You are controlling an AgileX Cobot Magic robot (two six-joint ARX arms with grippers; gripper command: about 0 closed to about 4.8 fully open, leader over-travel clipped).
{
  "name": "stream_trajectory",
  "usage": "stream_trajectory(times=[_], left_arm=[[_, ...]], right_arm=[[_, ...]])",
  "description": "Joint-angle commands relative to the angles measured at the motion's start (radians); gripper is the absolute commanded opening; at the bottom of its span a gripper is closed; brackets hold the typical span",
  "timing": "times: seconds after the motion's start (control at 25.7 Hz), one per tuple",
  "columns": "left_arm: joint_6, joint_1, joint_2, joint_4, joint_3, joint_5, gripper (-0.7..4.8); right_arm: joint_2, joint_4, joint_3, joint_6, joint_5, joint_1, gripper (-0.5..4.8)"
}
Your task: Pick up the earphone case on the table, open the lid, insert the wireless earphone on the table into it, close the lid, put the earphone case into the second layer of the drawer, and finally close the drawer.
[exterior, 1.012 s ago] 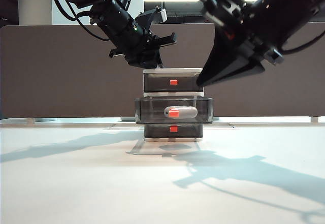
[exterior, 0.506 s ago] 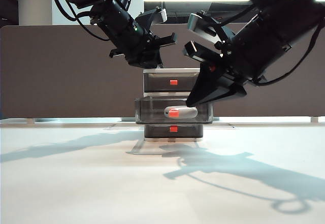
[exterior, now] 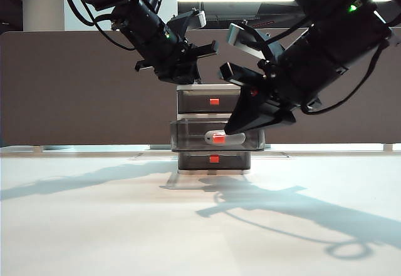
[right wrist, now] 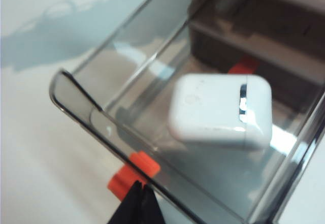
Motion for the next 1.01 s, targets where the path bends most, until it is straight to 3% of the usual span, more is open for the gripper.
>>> stream_trajectory(times=[0.04, 1.01], left_arm=[[-0.003, 0.0, 0.006, -0.035, 0.001, 0.003, -0.06], [-0.003, -0.001, 0.006, -0.055, 0.001, 0.003, -0.06]], right_arm=[[0.006, 0.074, 0.005, -0.001, 0.022, -0.001, -0.01], [0.154, 0.321, 0.008, -0.001, 0.055, -0.001, -0.01]])
